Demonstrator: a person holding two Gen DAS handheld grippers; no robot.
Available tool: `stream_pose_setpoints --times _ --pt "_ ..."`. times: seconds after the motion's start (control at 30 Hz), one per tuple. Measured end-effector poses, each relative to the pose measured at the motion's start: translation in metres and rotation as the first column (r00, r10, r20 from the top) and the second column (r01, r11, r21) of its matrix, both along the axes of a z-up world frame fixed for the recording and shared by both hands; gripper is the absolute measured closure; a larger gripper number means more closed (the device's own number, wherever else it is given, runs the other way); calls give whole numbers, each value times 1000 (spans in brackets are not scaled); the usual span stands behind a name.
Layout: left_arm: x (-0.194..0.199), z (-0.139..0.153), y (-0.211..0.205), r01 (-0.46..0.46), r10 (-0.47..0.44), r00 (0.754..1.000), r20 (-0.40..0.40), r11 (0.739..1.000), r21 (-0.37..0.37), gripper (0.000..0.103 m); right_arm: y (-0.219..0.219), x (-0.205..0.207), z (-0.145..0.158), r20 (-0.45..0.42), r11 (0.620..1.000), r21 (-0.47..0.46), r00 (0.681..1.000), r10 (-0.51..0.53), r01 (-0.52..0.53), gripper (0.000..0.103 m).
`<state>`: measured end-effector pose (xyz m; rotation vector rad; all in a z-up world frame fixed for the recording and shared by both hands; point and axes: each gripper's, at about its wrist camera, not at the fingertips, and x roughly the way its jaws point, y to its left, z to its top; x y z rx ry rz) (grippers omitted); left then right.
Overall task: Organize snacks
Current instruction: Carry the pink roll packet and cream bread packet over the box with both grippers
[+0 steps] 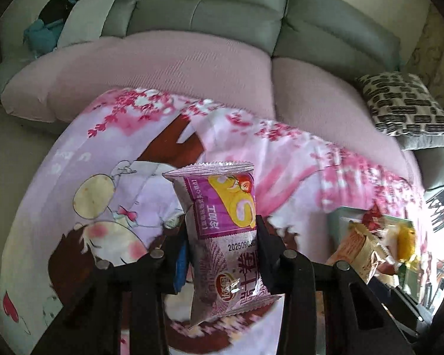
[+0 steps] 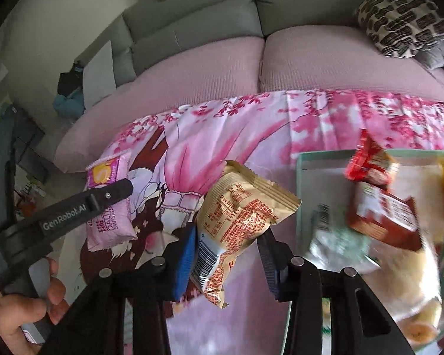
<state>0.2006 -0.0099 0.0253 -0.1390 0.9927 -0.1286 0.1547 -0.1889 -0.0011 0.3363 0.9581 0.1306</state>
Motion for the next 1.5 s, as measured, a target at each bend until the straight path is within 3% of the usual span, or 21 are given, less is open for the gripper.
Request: stream_pose_setpoints --times 0.53,0.87,1.17,1.5 --pt "-53 28 -93 121 -121 989 80 993 1 63 -88 -75 46 135 989 66 981 -138 130 59" --pt "-63 21 -166 268 -270 960 75 963 31 63 -177 -95 37 97 938 65 933 -345 341 59" --pt "-65 -3 -206 336 -337 941 35 941 43 63 -206 -100 15 29 924 12 923 -383 383 59" --pt "-66 -22 -227 371 -372 928 3 927 60 63 -209 -93 3 -2 922 -5 922 -387 387 59"
